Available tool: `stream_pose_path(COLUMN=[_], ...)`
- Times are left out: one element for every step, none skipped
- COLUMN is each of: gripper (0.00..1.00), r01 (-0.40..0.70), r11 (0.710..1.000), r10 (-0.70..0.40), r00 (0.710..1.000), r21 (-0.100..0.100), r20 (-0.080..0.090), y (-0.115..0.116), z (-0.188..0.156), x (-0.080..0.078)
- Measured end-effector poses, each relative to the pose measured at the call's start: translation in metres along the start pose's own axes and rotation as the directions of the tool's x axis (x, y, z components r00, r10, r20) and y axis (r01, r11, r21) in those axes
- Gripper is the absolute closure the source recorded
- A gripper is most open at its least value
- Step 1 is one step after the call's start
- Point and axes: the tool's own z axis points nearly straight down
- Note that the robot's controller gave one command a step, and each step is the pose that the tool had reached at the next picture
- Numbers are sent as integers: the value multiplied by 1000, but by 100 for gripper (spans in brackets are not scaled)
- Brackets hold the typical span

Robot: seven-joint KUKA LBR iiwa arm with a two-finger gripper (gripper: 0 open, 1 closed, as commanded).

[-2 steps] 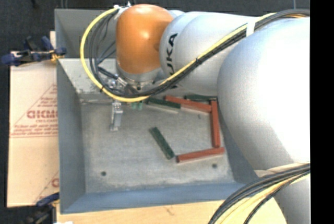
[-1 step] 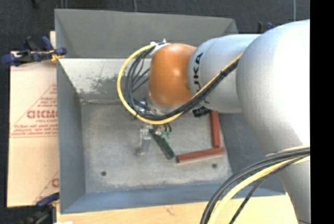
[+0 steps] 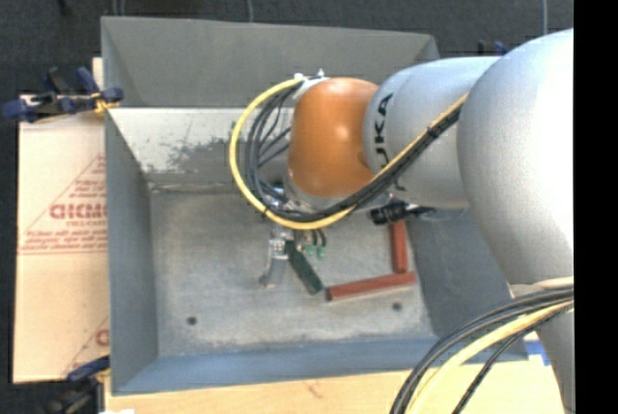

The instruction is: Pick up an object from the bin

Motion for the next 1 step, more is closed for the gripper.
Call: stream_pose_path(gripper=[0], r01=[74], r11=[997], r10=[-74], r00=[997], r21=[0], r20=[4], y=[-49], z=[-1], x=[6])
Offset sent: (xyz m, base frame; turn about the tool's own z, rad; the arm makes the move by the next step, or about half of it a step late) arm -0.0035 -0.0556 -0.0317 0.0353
